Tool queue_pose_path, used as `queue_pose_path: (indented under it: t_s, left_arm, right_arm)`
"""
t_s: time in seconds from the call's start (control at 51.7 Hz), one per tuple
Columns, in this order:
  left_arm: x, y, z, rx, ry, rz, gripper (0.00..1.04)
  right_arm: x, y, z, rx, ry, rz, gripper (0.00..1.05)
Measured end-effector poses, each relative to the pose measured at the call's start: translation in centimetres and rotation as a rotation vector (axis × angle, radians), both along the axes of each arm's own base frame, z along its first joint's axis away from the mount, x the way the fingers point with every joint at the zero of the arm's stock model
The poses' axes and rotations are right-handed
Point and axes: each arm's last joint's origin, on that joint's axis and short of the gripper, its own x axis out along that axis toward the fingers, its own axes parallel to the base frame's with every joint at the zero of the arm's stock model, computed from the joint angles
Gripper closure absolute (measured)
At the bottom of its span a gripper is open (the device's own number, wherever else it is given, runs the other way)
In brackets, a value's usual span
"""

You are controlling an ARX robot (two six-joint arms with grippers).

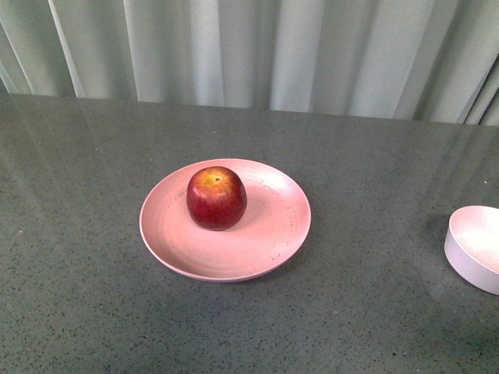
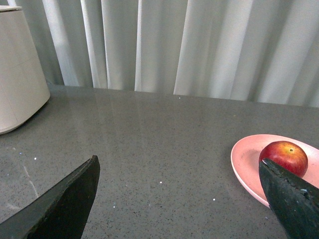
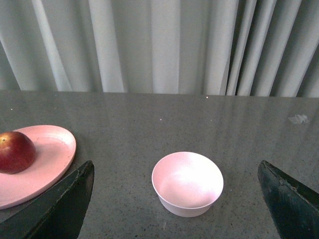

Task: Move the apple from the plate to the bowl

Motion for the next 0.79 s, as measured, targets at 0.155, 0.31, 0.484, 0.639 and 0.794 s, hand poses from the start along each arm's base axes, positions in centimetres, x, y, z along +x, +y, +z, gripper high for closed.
queue_pose_path:
  t_s: [0.155, 0.31, 0.484, 0.639, 0.794]
  left_arm:
    - [0.0, 0.0, 0.0, 0.0, 0.0, 0.0, 0.09]
    - [0.0, 0.0, 0.0, 0.0, 0.0, 0.0, 0.09]
    - [0.0, 0.0, 0.0, 0.0, 0.0, 0.0, 0.09]
    - [0.0, 0.0, 0.0, 0.0, 0.0, 0.0, 0.09]
    - [0.0, 0.0, 0.0, 0.0, 0.0, 0.0, 0.09]
  right_arm:
    - [0.0, 0.0, 0.0, 0.0, 0.0, 0.0, 0.09]
    - [0.0, 0.0, 0.0, 0.0, 0.0, 0.0, 0.09]
    - [0.0, 0.0, 0.0, 0.0, 0.0, 0.0, 0.09]
    - [0.0, 0.0, 0.0, 0.0, 0.0, 0.0, 0.09]
    - [0.0, 0.0, 0.0, 0.0, 0.0, 0.0, 0.09]
